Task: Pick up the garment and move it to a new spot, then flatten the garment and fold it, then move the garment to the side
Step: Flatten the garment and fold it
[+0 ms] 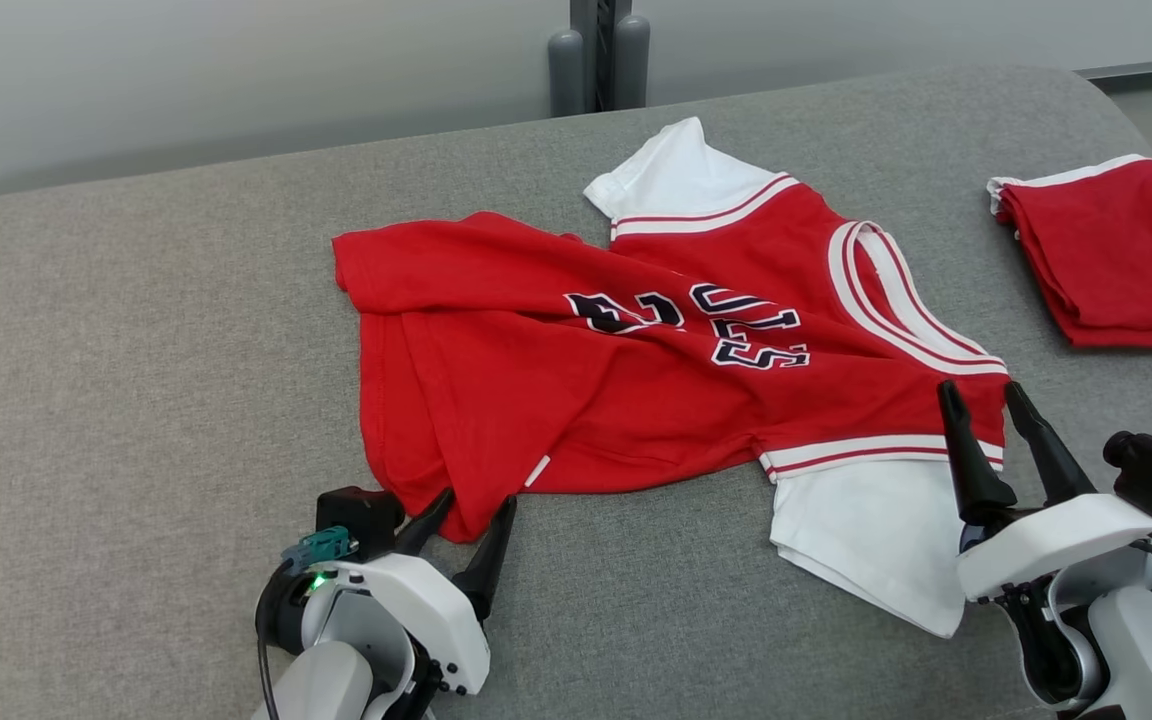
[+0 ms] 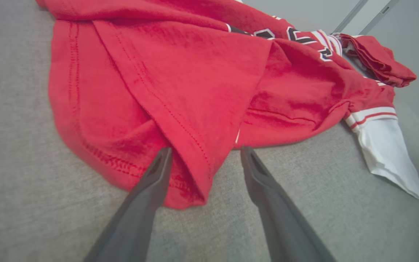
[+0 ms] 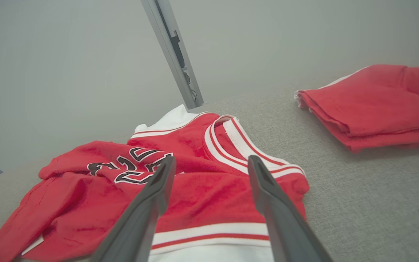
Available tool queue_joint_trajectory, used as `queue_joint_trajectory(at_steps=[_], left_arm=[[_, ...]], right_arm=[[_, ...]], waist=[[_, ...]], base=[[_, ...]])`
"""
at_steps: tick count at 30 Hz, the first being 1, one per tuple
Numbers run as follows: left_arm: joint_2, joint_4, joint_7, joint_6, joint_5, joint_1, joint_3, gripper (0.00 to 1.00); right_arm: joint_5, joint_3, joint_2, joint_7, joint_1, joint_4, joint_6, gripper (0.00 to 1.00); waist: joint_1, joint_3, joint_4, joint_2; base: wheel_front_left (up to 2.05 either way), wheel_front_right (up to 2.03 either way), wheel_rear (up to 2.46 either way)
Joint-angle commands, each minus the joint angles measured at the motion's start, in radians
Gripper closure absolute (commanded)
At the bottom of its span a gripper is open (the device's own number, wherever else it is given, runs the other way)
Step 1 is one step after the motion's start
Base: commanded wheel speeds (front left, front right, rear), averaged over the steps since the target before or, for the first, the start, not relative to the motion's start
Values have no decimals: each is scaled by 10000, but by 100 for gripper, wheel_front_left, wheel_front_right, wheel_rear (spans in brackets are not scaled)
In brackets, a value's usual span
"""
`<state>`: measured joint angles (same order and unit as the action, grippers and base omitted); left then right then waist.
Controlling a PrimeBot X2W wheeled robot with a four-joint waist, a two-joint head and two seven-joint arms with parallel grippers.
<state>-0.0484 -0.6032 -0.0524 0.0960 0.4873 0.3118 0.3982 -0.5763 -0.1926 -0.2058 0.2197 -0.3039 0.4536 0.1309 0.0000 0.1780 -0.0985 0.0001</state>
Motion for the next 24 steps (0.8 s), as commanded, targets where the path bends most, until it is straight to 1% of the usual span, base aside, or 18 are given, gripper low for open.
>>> queue_joint_trajectory(at_steps=[1,2,3,4,5,9,13,16,24], left_arm=[[-49,-29,63,75,109,135,28,13],[-49,-32,112,95,171,138,55,52],[-50,-39,141,105,233,140,61,69],[-55,-26,142,132,281,153,62,93],[-71,-7,120,145,313,165,54,100],[-218,102,-40,175,419,221,-61,100],[-363,406,-389,89,508,312,-287,100],[-612,849,-627,27,591,263,-516,100],[-1224,2060,-259,50,701,-191,-588,100]], right_arm=[[106,82,4,-45,55,-48,-3,0],[146,103,28,-60,57,-58,-4,0],[188,119,52,-89,60,-78,-3,0],[230,141,74,-95,65,-92,-3,0],[261,170,93,-116,77,-98,-3,0],[382,281,152,-149,149,-136,-3,0],[480,364,212,-200,236,-148,-3,0],[543,399,268,-236,274,-154,-3,0],[690,361,290,-362,468,-152,-3,0]], waist=[[0,-11,29,-1],[0,-20,45,-1],[0,-25,60,-1],[0,-30,75,-1],[0,-38,92,-1],[0,-95,161,-1],[0,-201,245,-1],[0,-373,364,-1],[0,-786,789,-1]], base=[[0,0,0],[0,0,0],[0,0,0],[0,0,0],[0,0,0],[0,0,0],[0,0,0],[0,0,0],[0,0,0]])
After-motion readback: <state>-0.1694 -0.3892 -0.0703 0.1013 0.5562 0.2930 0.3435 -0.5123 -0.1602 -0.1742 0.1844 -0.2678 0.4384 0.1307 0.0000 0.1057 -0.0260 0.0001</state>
